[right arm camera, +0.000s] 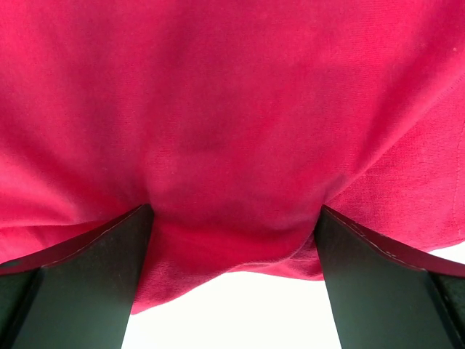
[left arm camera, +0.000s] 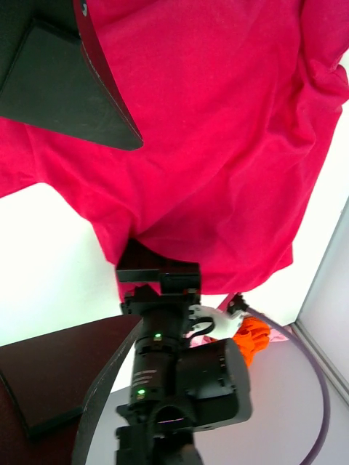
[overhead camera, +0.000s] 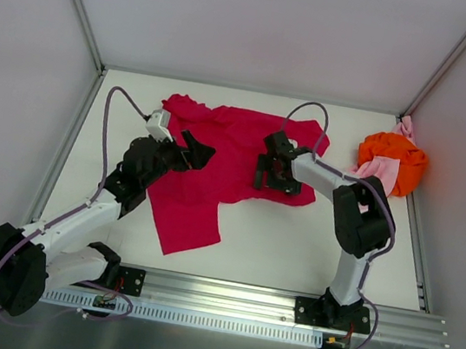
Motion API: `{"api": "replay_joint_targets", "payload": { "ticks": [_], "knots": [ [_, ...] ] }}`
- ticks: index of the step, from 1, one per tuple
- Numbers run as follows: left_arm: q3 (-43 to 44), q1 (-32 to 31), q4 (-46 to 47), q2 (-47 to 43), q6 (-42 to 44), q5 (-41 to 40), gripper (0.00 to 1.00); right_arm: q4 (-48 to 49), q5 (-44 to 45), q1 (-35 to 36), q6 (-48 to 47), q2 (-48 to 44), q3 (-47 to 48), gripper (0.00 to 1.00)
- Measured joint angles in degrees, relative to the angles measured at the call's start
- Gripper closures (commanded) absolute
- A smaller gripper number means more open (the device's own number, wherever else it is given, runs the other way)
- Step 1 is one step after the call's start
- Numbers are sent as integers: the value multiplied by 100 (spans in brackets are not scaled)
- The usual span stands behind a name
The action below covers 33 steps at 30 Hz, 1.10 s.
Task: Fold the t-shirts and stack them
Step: Grap the side of the flattened tshirt furthest away from the robot with both arms
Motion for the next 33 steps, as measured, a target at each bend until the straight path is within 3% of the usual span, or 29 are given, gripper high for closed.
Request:
{"api": "replay_joint_targets", "payload": {
  "ticks": [7,16,24,29,33],
  "knots": [
    [-2,-76,-9,-33,0,-4,1,-7,511,490,511,-337,-448,4],
    [-2,-146,-103,-79,0,-7,1,-695,1268,1318,1113,-787,-859,4],
    [109,-149,-122,264,50,2,1,-267,2245,1440,758,-1215,-1073,0],
    [981,-146,-260,1585,203,2,1,-83,2439,1296,133,-450,160,0],
    [2459,-92,-592,3025,317,33,1,15,2061,787,-439,345,1823,0]
  ]
}}
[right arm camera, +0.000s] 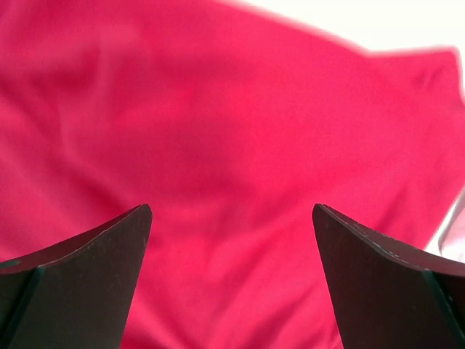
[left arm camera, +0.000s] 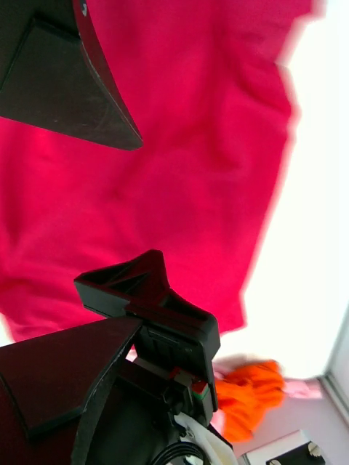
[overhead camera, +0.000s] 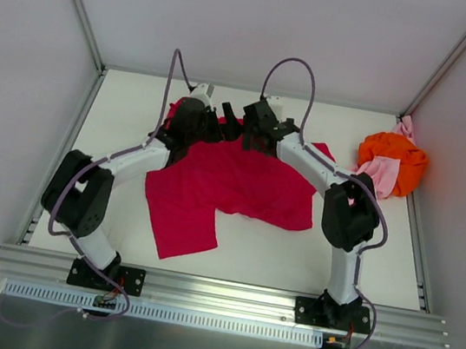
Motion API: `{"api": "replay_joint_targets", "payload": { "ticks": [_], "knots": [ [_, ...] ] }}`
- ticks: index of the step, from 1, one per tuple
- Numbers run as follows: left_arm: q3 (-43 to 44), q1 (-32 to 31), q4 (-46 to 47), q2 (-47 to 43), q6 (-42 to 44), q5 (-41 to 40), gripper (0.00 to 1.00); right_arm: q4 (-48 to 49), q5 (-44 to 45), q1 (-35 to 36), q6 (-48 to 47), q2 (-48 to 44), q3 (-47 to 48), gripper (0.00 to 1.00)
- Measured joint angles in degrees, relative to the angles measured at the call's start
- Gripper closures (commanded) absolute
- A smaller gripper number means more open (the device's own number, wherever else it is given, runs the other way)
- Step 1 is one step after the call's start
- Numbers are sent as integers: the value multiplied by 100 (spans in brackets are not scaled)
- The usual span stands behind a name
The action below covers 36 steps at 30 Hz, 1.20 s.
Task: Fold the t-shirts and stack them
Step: Grap the side of the flattened tshirt furthest away from the robot with both arms
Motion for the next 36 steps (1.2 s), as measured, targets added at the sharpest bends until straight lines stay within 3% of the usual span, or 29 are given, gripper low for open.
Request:
{"api": "replay_joint_targets", "payload": {
  "ticks": [6,11,16,25,36],
  "knots": [
    [2260,232,-485,1648,2,317,1,-533,-1285,-1303,-304,887,1947,0],
    [3187,564,-1375,2350,37,146,1,-960,-1773,-2361,-343,1344,3281,0],
    [4059,839,-2072,2981,87,33,1,-1209,-2138,-2979,-356,1637,3685,0],
    [4172,1145,-2441,3305,111,-35,1,-1937,-2260,-3016,-693,2514,4000,0],
    [4339,1211,-2686,3670,-4,-463,1,-2028,-2365,-3156,-957,2540,3995,0]
  ]
}}
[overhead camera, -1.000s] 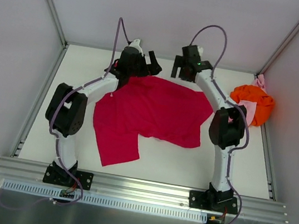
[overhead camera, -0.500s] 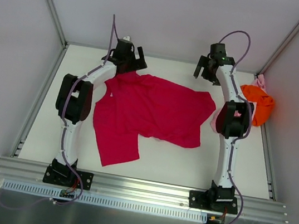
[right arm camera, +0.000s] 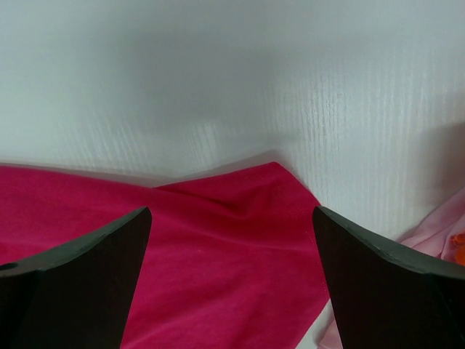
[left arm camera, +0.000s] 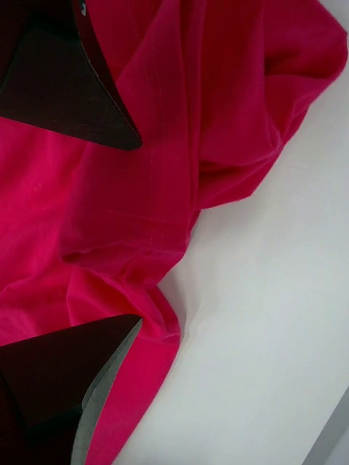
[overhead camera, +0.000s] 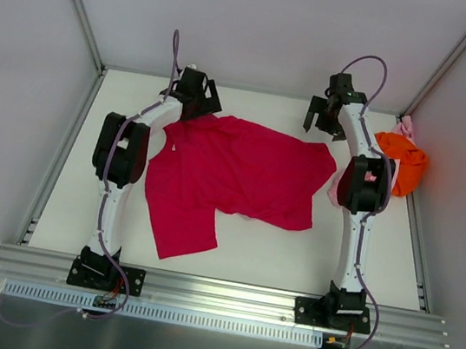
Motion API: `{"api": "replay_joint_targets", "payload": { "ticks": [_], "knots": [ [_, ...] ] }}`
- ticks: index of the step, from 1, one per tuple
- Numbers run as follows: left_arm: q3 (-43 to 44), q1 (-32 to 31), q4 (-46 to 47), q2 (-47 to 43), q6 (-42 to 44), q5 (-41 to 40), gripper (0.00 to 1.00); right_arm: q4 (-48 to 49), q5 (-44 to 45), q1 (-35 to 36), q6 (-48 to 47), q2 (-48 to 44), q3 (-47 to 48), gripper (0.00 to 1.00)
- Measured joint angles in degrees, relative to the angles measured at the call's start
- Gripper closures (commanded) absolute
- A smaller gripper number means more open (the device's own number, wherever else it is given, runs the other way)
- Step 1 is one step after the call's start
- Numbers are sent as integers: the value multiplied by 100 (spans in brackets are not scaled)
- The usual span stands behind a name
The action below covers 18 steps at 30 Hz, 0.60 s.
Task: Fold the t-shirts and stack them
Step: Grap the side of the flattened tshirt furthest away from the robot with both arms
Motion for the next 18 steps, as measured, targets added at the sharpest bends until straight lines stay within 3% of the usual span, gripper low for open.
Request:
{"api": "replay_joint_targets", "payload": {
  "ticks": [8,10,12,13,14,17,18],
  "knots": [
    [4,46,-96,0,-68,-461,2,20,-470,-214,24,127,0,1],
    [20,61,-140,2,-107,-540,9,37,-538,-232,28,168,2,1],
    [37,61,-177,4,-151,-597,28,55,-579,-232,31,208,0,1],
    [63,61,-205,13,-195,-616,32,57,-599,-232,31,223,2,1],
    [83,61,-212,20,-199,-623,33,59,-654,-232,33,243,2,1],
    [103,61,-243,24,-201,-706,21,66,-765,-232,87,278,2,1],
    [103,61,-243,28,-214,-732,21,66,-789,-232,114,284,0,1]
  ]
}}
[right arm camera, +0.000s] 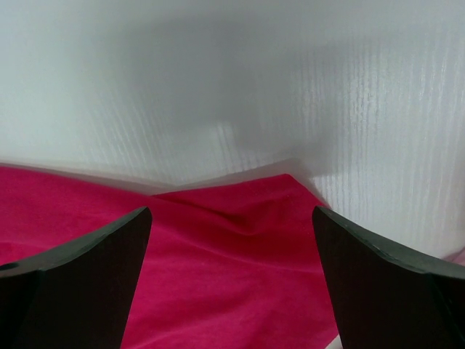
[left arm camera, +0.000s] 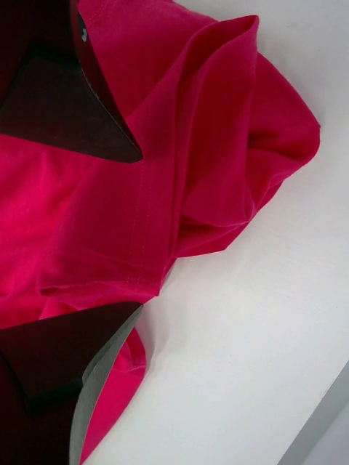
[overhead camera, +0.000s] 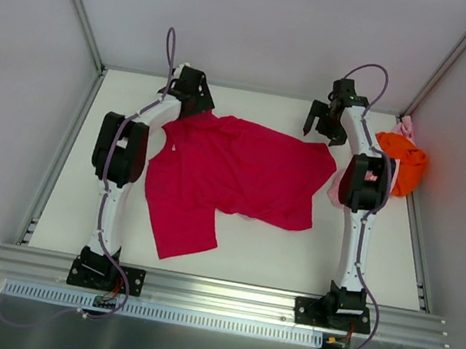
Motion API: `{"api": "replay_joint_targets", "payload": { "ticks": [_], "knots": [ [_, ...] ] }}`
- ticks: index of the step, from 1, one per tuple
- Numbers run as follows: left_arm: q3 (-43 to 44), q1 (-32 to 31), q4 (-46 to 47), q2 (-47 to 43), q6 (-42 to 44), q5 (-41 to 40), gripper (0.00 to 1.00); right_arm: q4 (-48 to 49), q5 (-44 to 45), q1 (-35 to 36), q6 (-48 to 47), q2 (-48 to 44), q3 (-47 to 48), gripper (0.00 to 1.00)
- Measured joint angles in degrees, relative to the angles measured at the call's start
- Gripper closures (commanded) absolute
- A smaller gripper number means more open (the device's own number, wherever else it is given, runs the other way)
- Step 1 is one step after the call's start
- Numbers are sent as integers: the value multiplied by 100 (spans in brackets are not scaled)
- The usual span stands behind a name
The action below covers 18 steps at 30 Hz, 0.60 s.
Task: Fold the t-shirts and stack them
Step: Grap the side of the flattened tshirt furthest away from the robot with both arms
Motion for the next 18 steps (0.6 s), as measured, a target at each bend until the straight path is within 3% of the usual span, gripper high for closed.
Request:
{"api": "replay_joint_targets", "payload": {
  "ticks": [3,7,14,15,17,18],
  "knots": [
    [11,2,-7,20,-26,-24,31,13,-42,0,61,2,4,1],
    [61,39,-24,98,-59,-22,19,28,-57,0,125,87,48,1],
    [83,114,-111,227,-96,-20,17,-116,-146,-31,243,393,299,1],
    [85,111,-107,229,-98,-20,18,-146,-179,-42,275,428,376,5],
    [92,114,-114,229,-120,-17,35,-184,-251,-70,332,468,428,15],
    [101,114,-118,232,-127,-17,49,-203,-273,-83,341,485,433,39]
  ]
}}
